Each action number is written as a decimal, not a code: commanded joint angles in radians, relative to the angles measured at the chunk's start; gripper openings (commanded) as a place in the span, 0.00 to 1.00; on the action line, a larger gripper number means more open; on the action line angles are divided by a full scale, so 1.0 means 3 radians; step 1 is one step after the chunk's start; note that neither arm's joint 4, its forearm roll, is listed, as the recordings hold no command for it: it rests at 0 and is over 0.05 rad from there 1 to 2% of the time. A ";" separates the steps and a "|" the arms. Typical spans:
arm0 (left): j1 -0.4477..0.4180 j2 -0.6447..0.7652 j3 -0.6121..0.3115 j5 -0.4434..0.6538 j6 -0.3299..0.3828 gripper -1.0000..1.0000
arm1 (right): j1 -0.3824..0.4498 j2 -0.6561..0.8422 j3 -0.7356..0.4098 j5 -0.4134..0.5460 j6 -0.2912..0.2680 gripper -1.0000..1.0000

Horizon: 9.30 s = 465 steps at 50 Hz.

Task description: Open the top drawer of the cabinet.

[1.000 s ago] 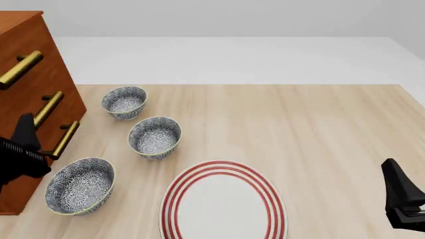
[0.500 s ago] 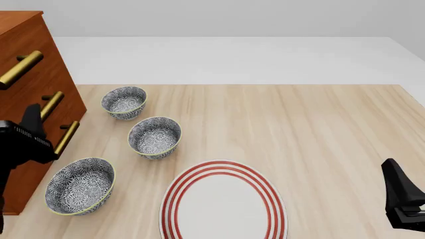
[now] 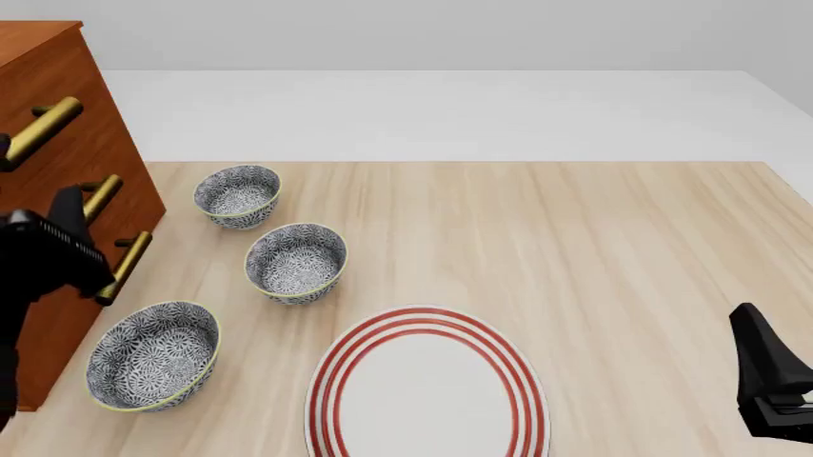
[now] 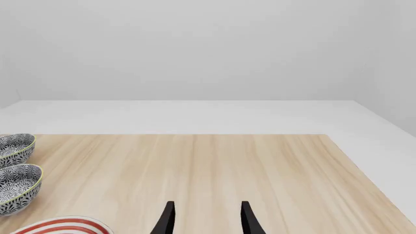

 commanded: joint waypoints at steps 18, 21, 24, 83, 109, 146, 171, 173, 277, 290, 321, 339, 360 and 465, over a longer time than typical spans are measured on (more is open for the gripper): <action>0.0148 0.0251 -0.0208 0.0000 -0.0012 1.00 | 0.0000 -0.0001 0.0000 0.0000 0.0000 1.00; 0.0169 0.0277 -0.0241 0.0000 -0.0007 1.00 | 0.0000 0.0000 0.0000 0.0000 0.0001 1.00; 0.0196 0.0304 -0.0273 -0.0001 -0.0013 1.00 | 0.0000 -0.0001 0.0000 0.0000 0.0000 1.00; 0.0187 0.0223 -0.0179 0.0000 0.0198 0.00 | 0.0023 -0.0025 -0.0265 0.0290 0.0004 1.00; 0.0029 0.0243 -0.0076 0.0000 0.0368 0.00 | 0.0024 -0.0025 -0.0260 0.0285 0.0005 1.00; -0.0164 0.0145 0.0015 0.0000 0.0452 0.00 | 0.0023 -0.0024 -0.0258 0.0282 0.0004 1.00; -0.0211 0.0091 0.0056 0.0000 0.0459 0.00 | 0.0023 -0.0024 -0.0258 0.0282 0.0004 1.00; -0.0206 0.0087 0.0055 0.0000 0.0454 0.00 | 0.0024 -0.0024 -0.0257 0.0282 0.0004 1.00; -0.0533 -0.2506 -0.0210 0.2409 -0.1077 1.00 | 0.0023 -0.0024 -0.0257 0.0282 0.0006 1.00; -0.0393 -0.2338 -0.0761 0.3007 -0.1686 1.00 | 0.0023 -0.0024 -0.0258 0.0282 0.0004 1.00; -0.0426 -0.2207 -0.1837 0.4633 -0.3185 1.00 | 0.0023 -0.0024 -0.0258 0.0282 0.0004 1.00; -0.0330 -0.1804 -0.2765 0.5368 -0.3657 1.00 | 0.0024 -0.0024 -0.0257 0.0283 0.0005 1.00; -0.0623 -0.1754 -0.2934 0.5808 -0.3545 1.00 | 0.0023 -0.0024 -0.0257 0.0282 0.0005 1.00; -0.0061 -0.0558 -0.3130 0.5753 -0.4078 1.00 | 0.0023 -0.0024 -0.0258 0.0282 0.0004 1.00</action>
